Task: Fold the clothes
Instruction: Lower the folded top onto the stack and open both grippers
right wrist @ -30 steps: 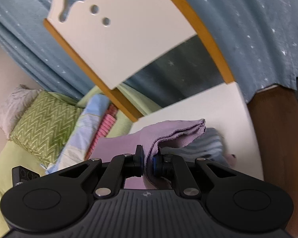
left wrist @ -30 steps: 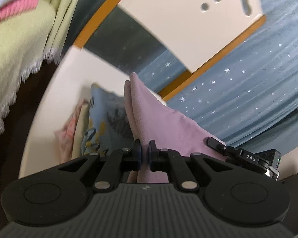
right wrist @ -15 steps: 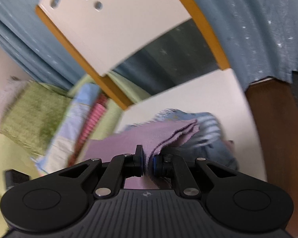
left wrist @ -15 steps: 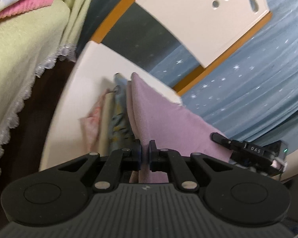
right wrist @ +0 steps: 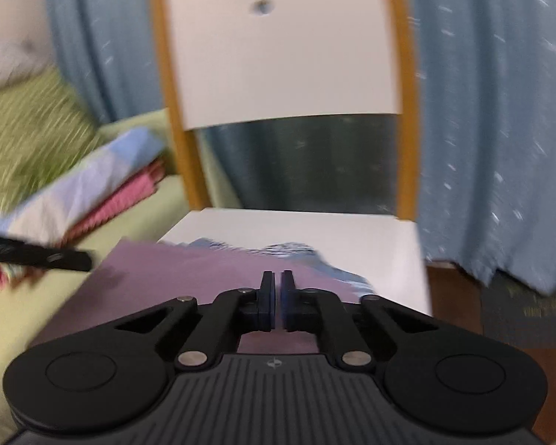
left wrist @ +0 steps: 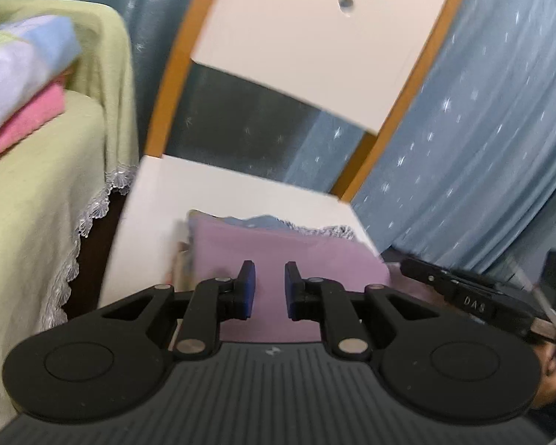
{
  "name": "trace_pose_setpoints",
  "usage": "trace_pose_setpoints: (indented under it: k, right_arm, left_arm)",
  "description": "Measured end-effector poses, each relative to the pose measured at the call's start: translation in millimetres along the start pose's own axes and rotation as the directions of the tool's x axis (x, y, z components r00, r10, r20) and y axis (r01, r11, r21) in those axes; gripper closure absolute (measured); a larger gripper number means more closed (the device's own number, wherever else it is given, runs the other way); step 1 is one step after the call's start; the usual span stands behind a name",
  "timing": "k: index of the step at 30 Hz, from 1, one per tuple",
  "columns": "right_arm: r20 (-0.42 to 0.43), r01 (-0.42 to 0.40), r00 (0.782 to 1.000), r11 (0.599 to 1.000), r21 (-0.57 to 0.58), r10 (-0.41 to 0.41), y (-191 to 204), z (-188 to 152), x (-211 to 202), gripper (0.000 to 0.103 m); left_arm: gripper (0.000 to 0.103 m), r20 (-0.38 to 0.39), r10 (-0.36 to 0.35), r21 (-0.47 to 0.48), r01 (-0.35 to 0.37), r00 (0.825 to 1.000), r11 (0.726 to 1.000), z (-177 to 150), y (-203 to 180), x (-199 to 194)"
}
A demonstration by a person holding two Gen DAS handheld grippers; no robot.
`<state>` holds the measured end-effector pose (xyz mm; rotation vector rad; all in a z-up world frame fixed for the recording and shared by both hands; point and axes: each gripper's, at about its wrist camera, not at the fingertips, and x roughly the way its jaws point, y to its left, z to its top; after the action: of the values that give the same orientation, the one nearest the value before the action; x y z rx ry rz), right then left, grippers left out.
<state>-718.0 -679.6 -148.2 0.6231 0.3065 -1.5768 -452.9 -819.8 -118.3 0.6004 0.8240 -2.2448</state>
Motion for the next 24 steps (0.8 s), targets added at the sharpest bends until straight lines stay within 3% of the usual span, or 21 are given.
trace_pose_setpoints:
  k: [6,9,12,14,17,19,21,24]
  right_arm:
    - [-0.06,0.102,0.993,0.995,-0.021,-0.103,-1,-6,41,0.101]
    - [-0.115,0.207,0.971,0.978,-0.022,-0.208,-16,-13,53,0.103]
    - [-0.061,0.271,0.961,0.962,0.015,-0.27,-28,-14,33,0.096]
    - [-0.026,0.31,0.951,0.95,0.041,-0.309,-36,-15,19,0.094]
    - [0.057,0.16,0.985,0.986,0.051,-0.163,-15,-23,-17,0.091]
    - [0.057,0.053,0.997,0.999,0.01,-0.054,6,-35,-31,0.091]
    - [0.028,0.0,1.0,0.999,-0.042,0.001,26,-51,-35,0.093]
    - [-0.025,0.051,0.998,0.996,-0.069,-0.053,29,-71,-24,0.103]
  left_arm:
    - [0.093,-0.03,0.205,0.097,-0.201,0.978,0.975,4,-5,47]
    - [0.093,-0.027,0.246,0.133,-0.24,0.969,0.962,4,-5,48]
    - [0.095,0.001,0.282,0.137,-0.28,0.959,0.95,5,-4,40]
    - [0.095,0.033,0.264,0.122,-0.266,0.964,0.956,3,-6,24]
    - [0.095,0.083,0.194,0.136,-0.204,0.978,0.97,-14,-27,-8]
    - [0.094,0.091,0.165,0.154,-0.178,0.982,0.972,-32,-39,-23]
    - [0.094,0.069,0.17,0.175,-0.18,0.983,0.968,-53,-47,-25]
    - [0.094,0.037,0.207,0.181,-0.21,0.978,0.961,-72,-37,-10]
